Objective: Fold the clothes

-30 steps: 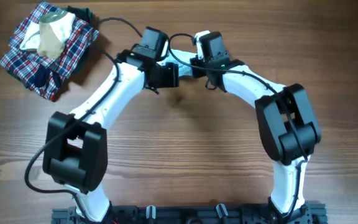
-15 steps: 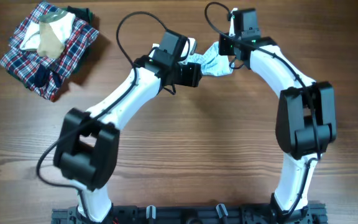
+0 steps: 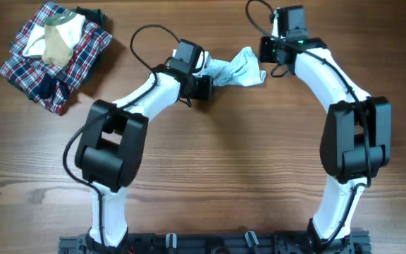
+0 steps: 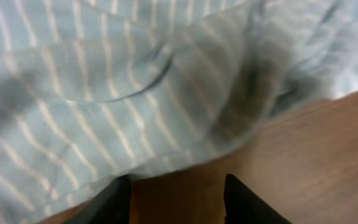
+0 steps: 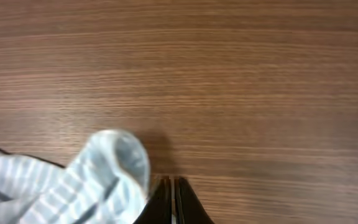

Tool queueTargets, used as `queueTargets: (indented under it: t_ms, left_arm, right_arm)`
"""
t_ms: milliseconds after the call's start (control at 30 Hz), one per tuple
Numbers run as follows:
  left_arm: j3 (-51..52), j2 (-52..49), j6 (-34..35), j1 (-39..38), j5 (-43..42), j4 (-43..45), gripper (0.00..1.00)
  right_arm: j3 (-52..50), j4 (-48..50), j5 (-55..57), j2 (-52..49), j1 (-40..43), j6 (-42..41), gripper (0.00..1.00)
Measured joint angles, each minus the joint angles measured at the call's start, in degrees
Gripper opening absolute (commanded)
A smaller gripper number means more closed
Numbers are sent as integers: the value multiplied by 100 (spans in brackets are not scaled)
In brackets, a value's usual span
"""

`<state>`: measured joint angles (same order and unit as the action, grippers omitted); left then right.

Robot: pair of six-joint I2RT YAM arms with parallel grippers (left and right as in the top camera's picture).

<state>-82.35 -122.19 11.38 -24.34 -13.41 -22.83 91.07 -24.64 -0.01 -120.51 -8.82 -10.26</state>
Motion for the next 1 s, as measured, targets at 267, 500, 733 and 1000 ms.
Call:
queueTargets:
  t_ms: [267, 500, 733, 1000]
  left_arm:
    - [-2, -48, -44, -4, -9, -94, 21]
    - [-2, -50, -98, -111, 63, -44, 23]
    - [-2, -61, -127, -44, 492, 474, 18]
    - [-2, -61, -127, 184, 1062, 876, 19]
  right_arm:
    - [0, -24, 0, 74, 46, 0, 4]
    - [0, -28, 0, 76, 46, 0, 4]
    - [2, -284, -2, 76, 46, 0, 4]
    - [2, -396, 0, 85, 46, 0, 4]
